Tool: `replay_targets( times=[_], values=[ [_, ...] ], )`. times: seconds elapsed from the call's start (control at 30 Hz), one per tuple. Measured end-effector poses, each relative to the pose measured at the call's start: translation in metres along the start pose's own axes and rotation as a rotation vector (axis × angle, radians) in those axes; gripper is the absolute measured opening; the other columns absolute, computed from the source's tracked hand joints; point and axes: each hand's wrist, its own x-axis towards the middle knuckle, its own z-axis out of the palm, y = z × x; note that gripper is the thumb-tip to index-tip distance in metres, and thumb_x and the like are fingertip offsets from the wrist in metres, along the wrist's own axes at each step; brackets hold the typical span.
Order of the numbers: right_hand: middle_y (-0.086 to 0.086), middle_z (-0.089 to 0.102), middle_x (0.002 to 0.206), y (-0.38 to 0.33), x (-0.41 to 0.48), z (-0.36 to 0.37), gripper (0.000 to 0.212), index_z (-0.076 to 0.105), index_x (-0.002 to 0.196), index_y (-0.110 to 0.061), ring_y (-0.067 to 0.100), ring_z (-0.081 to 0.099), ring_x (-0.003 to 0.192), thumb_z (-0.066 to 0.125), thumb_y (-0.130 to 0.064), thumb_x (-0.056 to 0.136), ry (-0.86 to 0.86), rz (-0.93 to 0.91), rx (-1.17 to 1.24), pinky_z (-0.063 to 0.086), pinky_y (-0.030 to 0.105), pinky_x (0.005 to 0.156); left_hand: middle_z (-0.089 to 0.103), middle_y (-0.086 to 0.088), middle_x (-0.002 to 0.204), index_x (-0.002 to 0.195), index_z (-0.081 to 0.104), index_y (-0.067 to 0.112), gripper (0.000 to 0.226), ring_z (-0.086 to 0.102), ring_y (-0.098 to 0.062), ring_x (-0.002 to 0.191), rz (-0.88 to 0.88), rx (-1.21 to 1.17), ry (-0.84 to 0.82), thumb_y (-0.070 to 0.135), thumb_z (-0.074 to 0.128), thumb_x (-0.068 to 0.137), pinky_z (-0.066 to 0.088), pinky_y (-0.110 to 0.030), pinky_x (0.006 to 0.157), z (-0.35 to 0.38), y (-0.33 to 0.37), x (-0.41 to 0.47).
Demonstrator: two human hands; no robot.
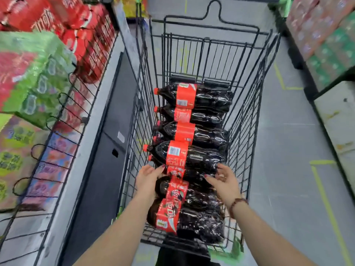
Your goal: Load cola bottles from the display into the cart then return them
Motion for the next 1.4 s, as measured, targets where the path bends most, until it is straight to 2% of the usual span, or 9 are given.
replay_targets(
  times=[0.27, 0.47, 0.63, 0.77, 0.87, 0.93, 1.0, 1.13, 1.4],
  values=[
    [0.005, 0.018, 0.156, -0.002, 0.088, 0.020, 0.091, 0.025, 0.149, -0.021, 0.026, 0.031, 0.138, 0.078, -0.031, 0.077, 0.174, 0.146, -0.020, 0.031, 0.039, 0.110, 0.048, -0.002, 0.132, 0.143, 0.038, 0.012, 0.079, 0.048, -0.023, 0.117, -0.213, 0.011, 0.013, 0.034, 0.079, 0.079, 0.038, -0.034, 0.089, 0.027, 0.010, 0.091],
    [0.002, 0.026, 0.153, 0.016, 0.121, 0.021, 0.096, 0.025, 0.147, -0.029, 0.025, 0.033, 0.138, 0.083, -0.031, 0.071, 0.128, 0.213, 0.072, 0.033, 0.041, 0.111, 0.064, -0.010, 0.124, 0.114, 0.059, 0.015, 0.038, 0.059, -0.021, 0.114, -0.257, -0.138, -0.016, 0.028, 0.076, 0.082, 0.047, -0.042, 0.101, 0.040, 0.004, 0.128],
    [-0.002, 0.025, 0.152, 0.026, 0.131, 0.015, 0.103, 0.025, 0.144, -0.039, 0.021, 0.040, 0.129, 0.088, -0.030, 0.063, 0.053, 0.246, 0.146, 0.039, 0.037, 0.099, 0.064, -0.010, 0.125, 0.131, 0.053, 0.015, 0.087, 0.063, -0.022, 0.111, -0.327, -0.206, -0.065, 0.042, 0.087, 0.056, 0.053, -0.036, 0.082, 0.044, 0.004, 0.142],
    [0.006, 0.052, 0.138, 0.029, 0.136, 0.014, 0.130, 0.023, 0.144, -0.044, 0.023, 0.059, 0.113, 0.095, -0.040, 0.036, 0.007, 0.360, 0.247, 0.051, 0.039, 0.082, 0.064, -0.008, 0.128, 0.141, 0.045, 0.017, 0.102, 0.061, -0.019, 0.114, -0.331, -0.211, -0.132, 0.047, 0.086, 0.052, 0.050, -0.033, 0.079, 0.043, 0.004, 0.143],
    [0.001, 0.057, 0.127, 0.025, 0.135, 0.012, 0.111, 0.021, 0.148, -0.032, 0.016, 0.060, 0.102, 0.087, -0.017, 0.061, 0.020, 0.361, 0.276, 0.049, 0.036, 0.079, 0.065, -0.009, 0.126, 0.138, 0.048, 0.017, 0.075, 0.060, -0.019, 0.115, -0.336, -0.244, -0.130, 0.035, 0.081, 0.072, 0.050, -0.036, 0.083, 0.042, 0.004, 0.143],
    [0.002, 0.055, 0.132, 0.019, 0.133, 0.011, 0.120, 0.022, 0.149, -0.029, 0.022, 0.057, 0.113, 0.091, -0.019, 0.052, 0.011, 0.389, 0.290, 0.047, 0.048, 0.095, 0.066, -0.010, 0.122, 0.134, 0.052, 0.016, 0.059, 0.063, -0.020, 0.110, -0.367, -0.317, -0.103, 0.025, 0.076, 0.080, 0.054, -0.037, 0.081, 0.043, 0.007, 0.140],
    [0.008, 0.055, 0.136, 0.014, 0.129, 0.010, 0.136, 0.020, 0.149, -0.031, 0.027, 0.054, 0.122, 0.093, -0.026, 0.035, -0.005, 0.408, 0.317, 0.042, 0.056, 0.102, 0.066, -0.010, 0.122, 0.134, 0.051, 0.017, 0.064, 0.064, -0.022, 0.108, -0.373, -0.358, -0.089, 0.024, 0.079, 0.077, 0.057, -0.035, 0.072, 0.043, 0.008, 0.133],
    [0.005, 0.064, 0.123, 0.009, 0.113, 0.002, 0.109, 0.023, 0.148, -0.029, 0.022, 0.056, 0.118, 0.087, -0.012, 0.061, -0.046, 0.393, 0.358, 0.039, 0.052, 0.104, 0.067, -0.007, 0.117, 0.139, 0.047, 0.017, 0.065, 0.066, -0.018, 0.096, -0.331, -0.380, -0.082, 0.023, 0.075, 0.080, 0.056, -0.028, 0.058, 0.038, 0.010, 0.116],
    [0.006, 0.064, 0.125, -0.017, 0.072, -0.015, 0.134, 0.032, 0.145, -0.023, 0.025, 0.060, 0.116, 0.098, -0.026, 0.028, -0.133, 0.230, 0.500, 0.038, 0.060, 0.104, 0.072, -0.006, 0.108, 0.131, 0.053, 0.014, 0.052, 0.067, -0.018, 0.089, -0.182, -0.508, -0.165, 0.016, 0.071, 0.082, 0.055, -0.030, 0.065, 0.032, 0.042, 0.062]
  ],
)
